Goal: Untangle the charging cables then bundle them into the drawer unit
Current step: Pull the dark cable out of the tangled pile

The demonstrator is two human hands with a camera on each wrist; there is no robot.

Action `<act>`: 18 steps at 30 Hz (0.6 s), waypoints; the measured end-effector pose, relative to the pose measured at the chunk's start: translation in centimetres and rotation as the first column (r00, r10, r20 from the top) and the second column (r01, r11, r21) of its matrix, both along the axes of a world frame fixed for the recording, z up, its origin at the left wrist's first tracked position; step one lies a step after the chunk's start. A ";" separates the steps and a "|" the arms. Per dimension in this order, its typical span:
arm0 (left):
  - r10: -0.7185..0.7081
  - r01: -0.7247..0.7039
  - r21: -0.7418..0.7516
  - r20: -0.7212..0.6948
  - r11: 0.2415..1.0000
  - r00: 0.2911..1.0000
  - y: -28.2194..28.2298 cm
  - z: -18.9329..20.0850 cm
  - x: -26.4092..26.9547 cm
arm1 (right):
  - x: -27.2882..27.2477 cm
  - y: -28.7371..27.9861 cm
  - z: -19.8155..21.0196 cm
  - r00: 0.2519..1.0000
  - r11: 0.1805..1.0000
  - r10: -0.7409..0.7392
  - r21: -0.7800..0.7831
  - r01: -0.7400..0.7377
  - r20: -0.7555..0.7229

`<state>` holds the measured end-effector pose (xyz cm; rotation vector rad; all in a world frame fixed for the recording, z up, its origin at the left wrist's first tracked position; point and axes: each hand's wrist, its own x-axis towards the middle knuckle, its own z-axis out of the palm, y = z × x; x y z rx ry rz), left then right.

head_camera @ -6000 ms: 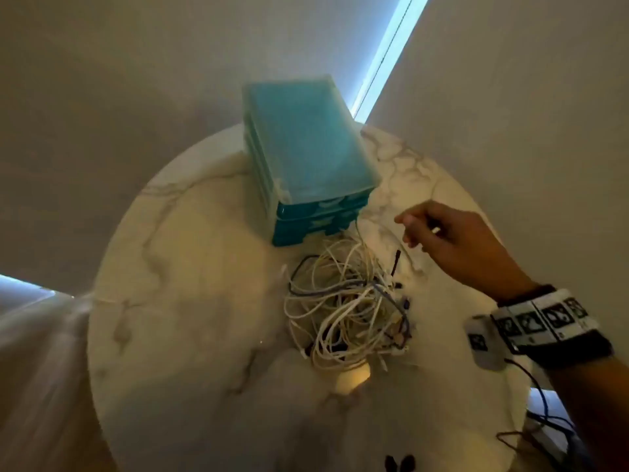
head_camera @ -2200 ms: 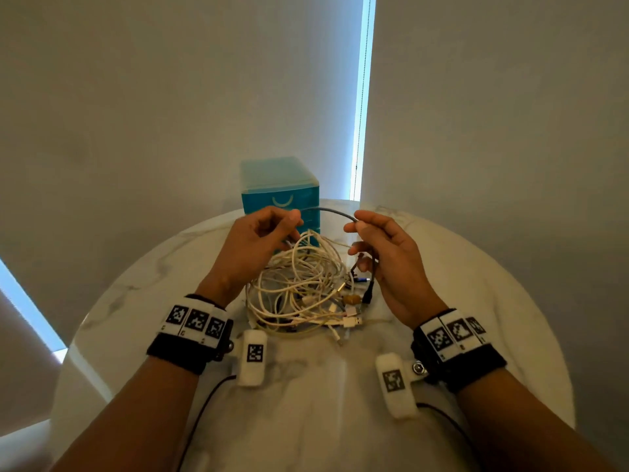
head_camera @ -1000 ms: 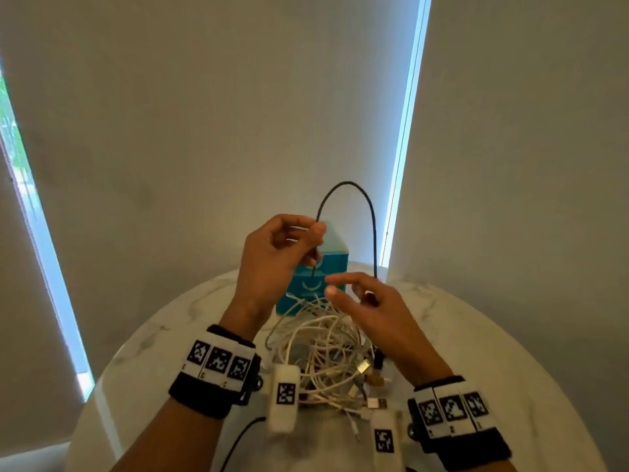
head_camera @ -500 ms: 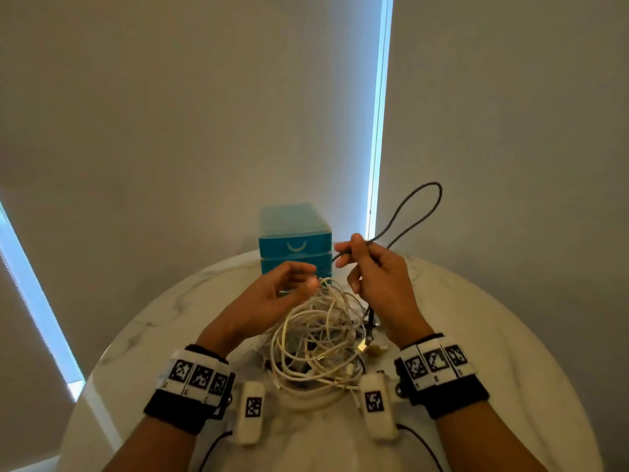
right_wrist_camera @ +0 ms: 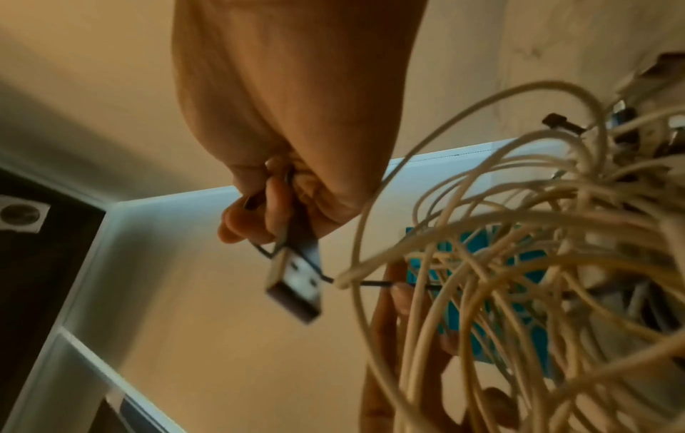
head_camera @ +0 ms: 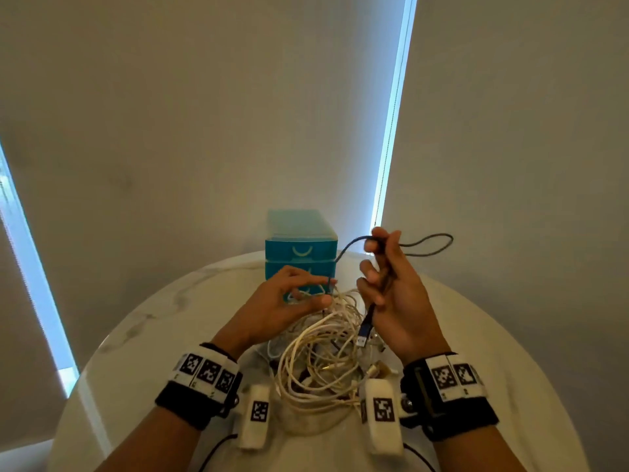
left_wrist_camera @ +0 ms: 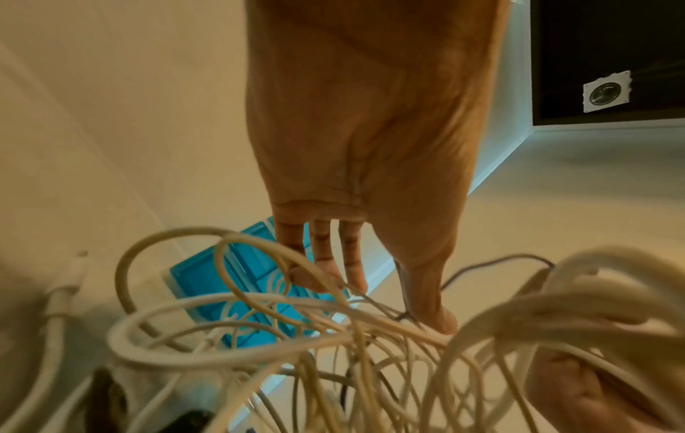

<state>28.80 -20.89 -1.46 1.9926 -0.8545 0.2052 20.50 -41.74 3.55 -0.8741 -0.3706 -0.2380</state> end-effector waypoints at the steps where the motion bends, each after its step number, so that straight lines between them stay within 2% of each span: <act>1: 0.019 -0.018 -0.033 0.025 0.999 1.000 -0.3 0.0 -0.1 | -0.1 0.5 0.0 1.000 0.998 0.010 -0.070 -0.010 0.000; 3: 0.098 -0.089 -0.107 0.088 0.990 0.991 -0.5 -0.1 0.1 | 0.0 1.3 -0.3 0.997 0.957 -0.071 -0.283 0.066 -0.008; 6: 0.260 -0.227 -0.251 0.106 0.941 0.960 0.6 -0.2 1.0 | 0.3 2.2 -1.5 0.969 0.799 -0.246 -0.574 0.182 -0.036; 8: 0.359 -0.319 -0.333 0.066 0.888 0.931 1.5 -0.2 1.6 | 0.6 2.4 -2.6 0.946 0.690 -0.314 -0.703 0.171 -0.078; 9: 0.394 -0.356 -0.368 0.031 0.859 0.918 1.7 -0.2 1.7 | 0.7 2.4 -3.1 0.941 0.654 -0.325 -0.741 0.149 -0.098; 11: 0.416 -0.391 -0.451 -0.047 0.802 0.908 1.7 0.0 1.6 | 1.1 2.0 -3.8 0.939 0.641 -0.320 -0.759 0.118 -0.124; 15: 0.349 -0.337 -0.638 -0.113 0.692 0.930 1.3 1.5 0.2 | 1.4 1.6 -3.8 0.939 0.594 -0.334 -0.791 0.146 -0.077; 16: 0.314 -0.305 -0.647 -0.105 0.699 0.944 1.0 1.9 -0.3 | 1.5 1.8 -3.9 0.939 0.584 -0.343 -0.792 0.178 -0.042; 18: 0.216 -0.227 -0.608 -0.093 0.761 0.972 0.3 2.4 -1.4 | 1.5 2.3 -4.0 0.938 0.565 -0.346 -0.791 0.234 0.030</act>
